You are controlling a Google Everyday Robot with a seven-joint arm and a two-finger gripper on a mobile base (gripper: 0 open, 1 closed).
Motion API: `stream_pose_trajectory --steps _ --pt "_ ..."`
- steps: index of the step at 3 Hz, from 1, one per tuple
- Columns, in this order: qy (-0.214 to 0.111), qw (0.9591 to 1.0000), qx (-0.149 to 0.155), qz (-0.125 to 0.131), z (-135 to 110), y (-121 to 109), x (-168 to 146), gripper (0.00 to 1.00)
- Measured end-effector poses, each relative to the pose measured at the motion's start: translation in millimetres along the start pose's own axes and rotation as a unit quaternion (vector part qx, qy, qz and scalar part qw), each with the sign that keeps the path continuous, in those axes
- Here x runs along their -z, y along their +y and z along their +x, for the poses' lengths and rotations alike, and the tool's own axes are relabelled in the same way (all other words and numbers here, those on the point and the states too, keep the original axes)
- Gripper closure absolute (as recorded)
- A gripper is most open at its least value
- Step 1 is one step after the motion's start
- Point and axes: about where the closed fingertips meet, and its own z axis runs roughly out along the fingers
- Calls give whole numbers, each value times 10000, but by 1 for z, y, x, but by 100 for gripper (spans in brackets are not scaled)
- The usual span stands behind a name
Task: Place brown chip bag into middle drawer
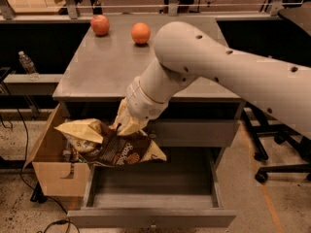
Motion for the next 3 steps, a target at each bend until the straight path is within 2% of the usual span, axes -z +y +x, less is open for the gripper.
stream_pose_trajectory --steps 2,3 --pt "-184 9998 -117 4 55 31 -56 100" --pt "-313 9994 -56 133 91 39 -97 100"
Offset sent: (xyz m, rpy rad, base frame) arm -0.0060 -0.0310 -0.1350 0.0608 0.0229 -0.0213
